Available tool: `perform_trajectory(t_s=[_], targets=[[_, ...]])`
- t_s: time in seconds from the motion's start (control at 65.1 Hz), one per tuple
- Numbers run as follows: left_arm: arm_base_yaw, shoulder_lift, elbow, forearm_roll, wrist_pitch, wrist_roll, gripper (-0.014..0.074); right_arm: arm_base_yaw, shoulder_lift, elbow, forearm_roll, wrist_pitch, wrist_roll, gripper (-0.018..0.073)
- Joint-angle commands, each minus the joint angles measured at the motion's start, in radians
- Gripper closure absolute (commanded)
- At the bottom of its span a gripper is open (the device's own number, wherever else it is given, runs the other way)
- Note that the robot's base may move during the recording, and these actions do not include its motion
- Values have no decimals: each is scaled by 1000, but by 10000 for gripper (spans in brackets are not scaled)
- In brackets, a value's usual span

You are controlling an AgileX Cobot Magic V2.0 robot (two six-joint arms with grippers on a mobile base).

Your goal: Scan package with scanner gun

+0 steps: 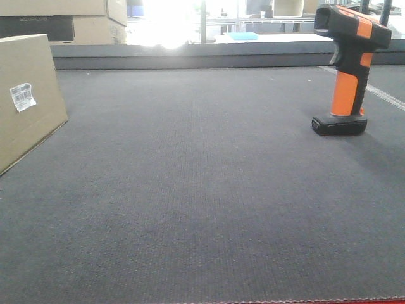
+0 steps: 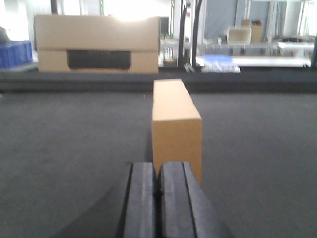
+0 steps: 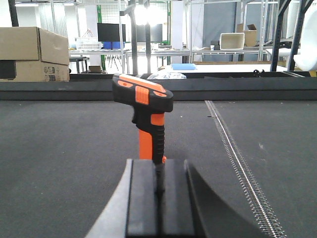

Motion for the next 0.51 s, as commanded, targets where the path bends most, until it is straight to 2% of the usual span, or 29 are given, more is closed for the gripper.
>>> perform_trajectory(t_s=[0.0, 0.061, 0.246, 0.491], targets=[[-3, 20, -114, -15, 141, 1, 708, 1, -3, -1, 1, -17, -2, 721], [-3, 61, -190, -15, 218, 1, 708, 1, -3, -1, 1, -17, -2, 721], [-3, 257, -398, -27, 323, 1, 708, 1, -3, -1, 1, -17, -2, 721], [-3, 634, -650, -34, 552, 1, 708, 1, -3, -1, 1, -17, -2, 721]])
